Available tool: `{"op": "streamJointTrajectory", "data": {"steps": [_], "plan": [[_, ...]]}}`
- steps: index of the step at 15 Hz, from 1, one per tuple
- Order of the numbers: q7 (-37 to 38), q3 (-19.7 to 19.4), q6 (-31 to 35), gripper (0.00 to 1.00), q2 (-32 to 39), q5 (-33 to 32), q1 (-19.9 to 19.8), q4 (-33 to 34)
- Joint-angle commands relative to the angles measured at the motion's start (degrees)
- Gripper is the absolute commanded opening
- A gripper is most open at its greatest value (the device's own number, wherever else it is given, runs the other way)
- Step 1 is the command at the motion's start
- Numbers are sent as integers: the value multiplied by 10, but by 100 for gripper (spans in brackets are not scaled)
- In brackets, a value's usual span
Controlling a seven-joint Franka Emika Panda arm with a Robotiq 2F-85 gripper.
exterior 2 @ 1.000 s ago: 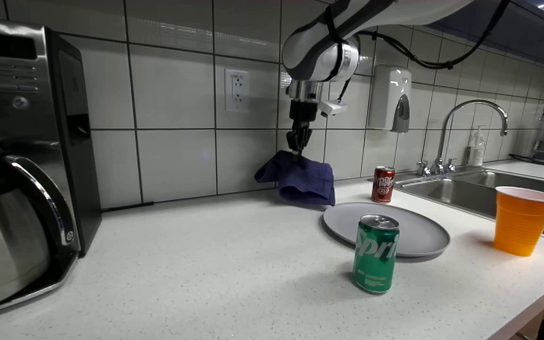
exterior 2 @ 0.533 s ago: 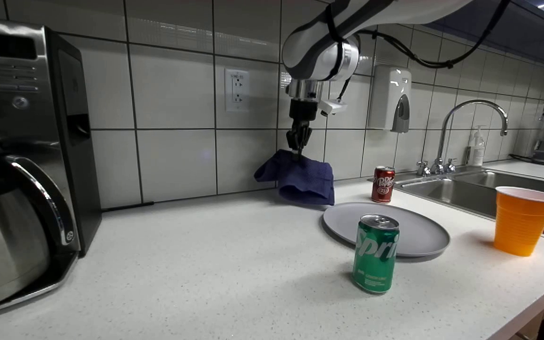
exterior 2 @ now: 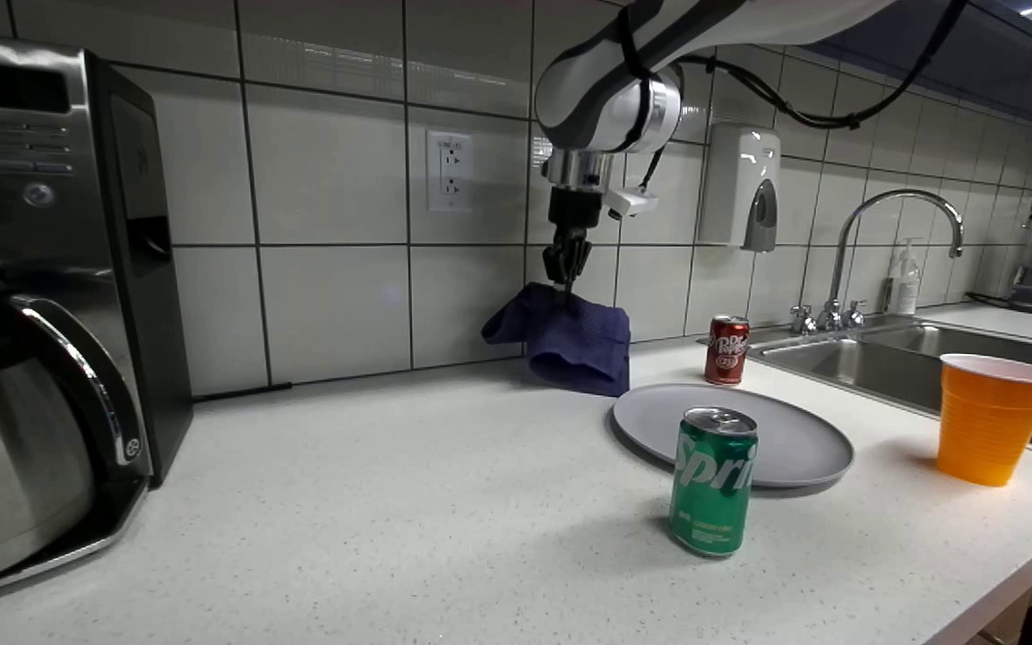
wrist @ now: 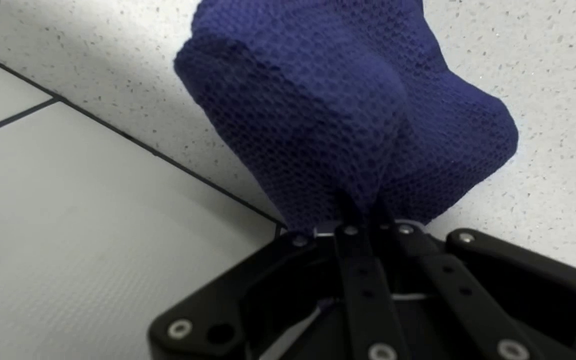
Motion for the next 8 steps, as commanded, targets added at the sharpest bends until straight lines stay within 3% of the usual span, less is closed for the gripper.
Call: {"op": "streamJointTrajectory", "data": {"steps": [1,5,6,8], "plan": [[-12,5,-3,2,-20,-9,-2,-16],[-13,7,-6,2,-19,-5,-4,-18],[-13,8,-7,32,-19,-4,-4,-18],[-11,7,-6,40,-20,-4,-4,-19]]}}
